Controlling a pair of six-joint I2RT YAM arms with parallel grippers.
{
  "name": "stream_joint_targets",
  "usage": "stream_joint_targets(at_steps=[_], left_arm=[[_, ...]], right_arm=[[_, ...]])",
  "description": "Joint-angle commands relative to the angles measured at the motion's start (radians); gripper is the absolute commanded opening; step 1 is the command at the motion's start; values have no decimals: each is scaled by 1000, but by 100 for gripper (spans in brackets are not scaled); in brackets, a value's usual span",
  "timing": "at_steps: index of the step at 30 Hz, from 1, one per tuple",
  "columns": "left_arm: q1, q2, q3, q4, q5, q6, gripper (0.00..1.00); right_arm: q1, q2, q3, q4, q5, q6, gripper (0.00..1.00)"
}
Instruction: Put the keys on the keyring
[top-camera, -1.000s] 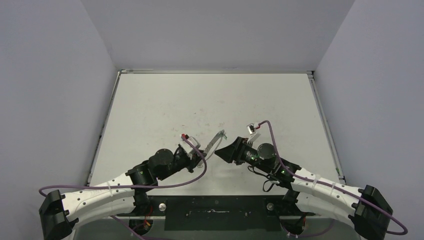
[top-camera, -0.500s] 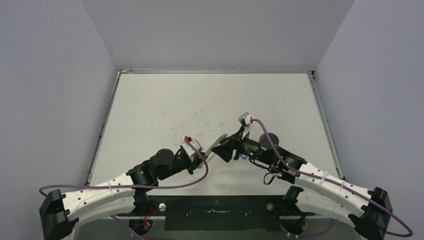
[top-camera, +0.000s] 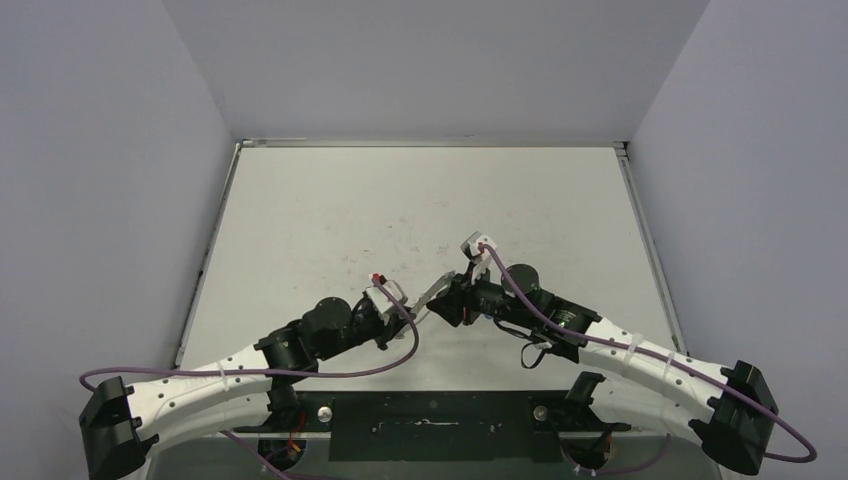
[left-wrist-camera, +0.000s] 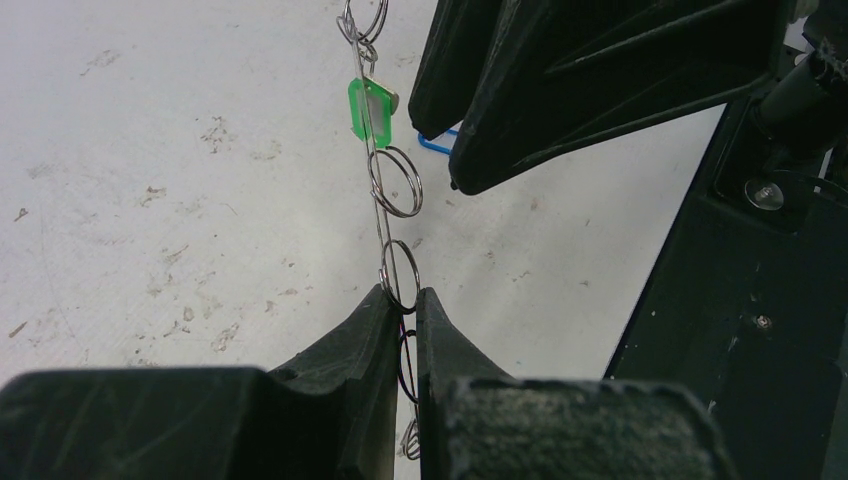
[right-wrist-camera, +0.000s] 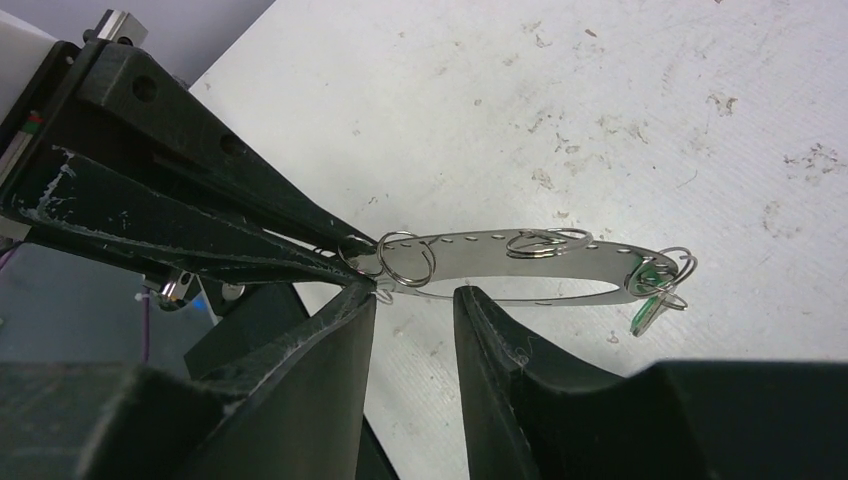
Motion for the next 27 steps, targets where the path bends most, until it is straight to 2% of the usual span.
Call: stream_joint_targets(at_steps=[1,5,8,13,22,27], left_arm=[[2,2,57,50,16,3,0],[2,2,60,47,14,-2,0],[2,4,60,48,12,-6,0],[2,6,61,48,13,-6,0],[2,7,63,48,12,-9,0],[2,2,56,49,-13,-9,0]], right_arm=[[5,38,13,100,21,28,35],[4,67,8,127,79,78,31],[4,77,-16,196,81,108,29],[4,94,-22,214,90,122,26],[4,123,-21,211,96,141,0],[3,110,-17,190,139,216,0]])
